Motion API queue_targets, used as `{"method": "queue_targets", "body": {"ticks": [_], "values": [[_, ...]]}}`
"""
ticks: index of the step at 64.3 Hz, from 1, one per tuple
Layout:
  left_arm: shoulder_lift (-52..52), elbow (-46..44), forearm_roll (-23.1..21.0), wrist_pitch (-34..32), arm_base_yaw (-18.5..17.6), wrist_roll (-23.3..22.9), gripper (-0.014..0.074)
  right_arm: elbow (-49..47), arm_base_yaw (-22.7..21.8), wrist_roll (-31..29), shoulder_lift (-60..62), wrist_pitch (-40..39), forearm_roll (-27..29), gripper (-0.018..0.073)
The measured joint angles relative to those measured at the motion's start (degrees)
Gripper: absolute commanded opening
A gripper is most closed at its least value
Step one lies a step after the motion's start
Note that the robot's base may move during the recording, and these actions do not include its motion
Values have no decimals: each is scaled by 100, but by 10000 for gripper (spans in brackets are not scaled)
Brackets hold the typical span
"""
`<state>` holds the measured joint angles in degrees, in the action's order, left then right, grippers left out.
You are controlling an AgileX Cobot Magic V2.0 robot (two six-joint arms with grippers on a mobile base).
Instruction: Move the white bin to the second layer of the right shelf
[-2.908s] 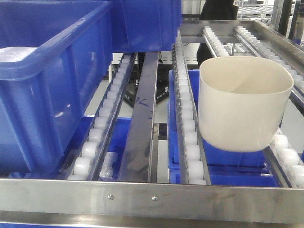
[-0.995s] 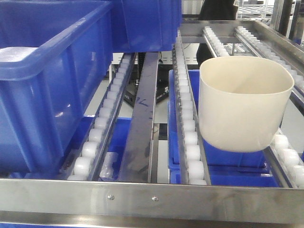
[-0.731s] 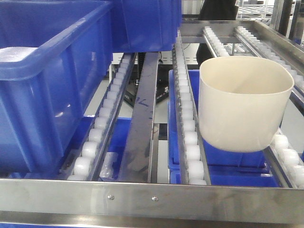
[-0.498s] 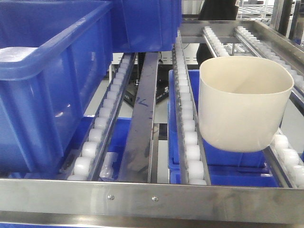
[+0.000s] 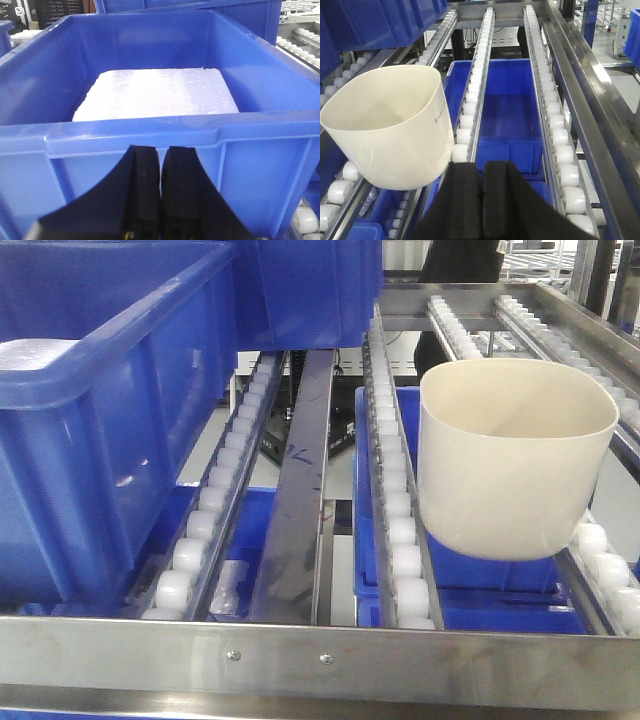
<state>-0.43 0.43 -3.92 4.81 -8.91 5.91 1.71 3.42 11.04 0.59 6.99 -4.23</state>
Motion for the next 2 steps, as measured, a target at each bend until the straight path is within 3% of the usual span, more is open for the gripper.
{"method": "queue_targets", "body": {"ticks": [2], "values": [[0, 0, 0, 0, 0, 0, 85, 0, 0, 0, 0, 0, 0, 29]]}}
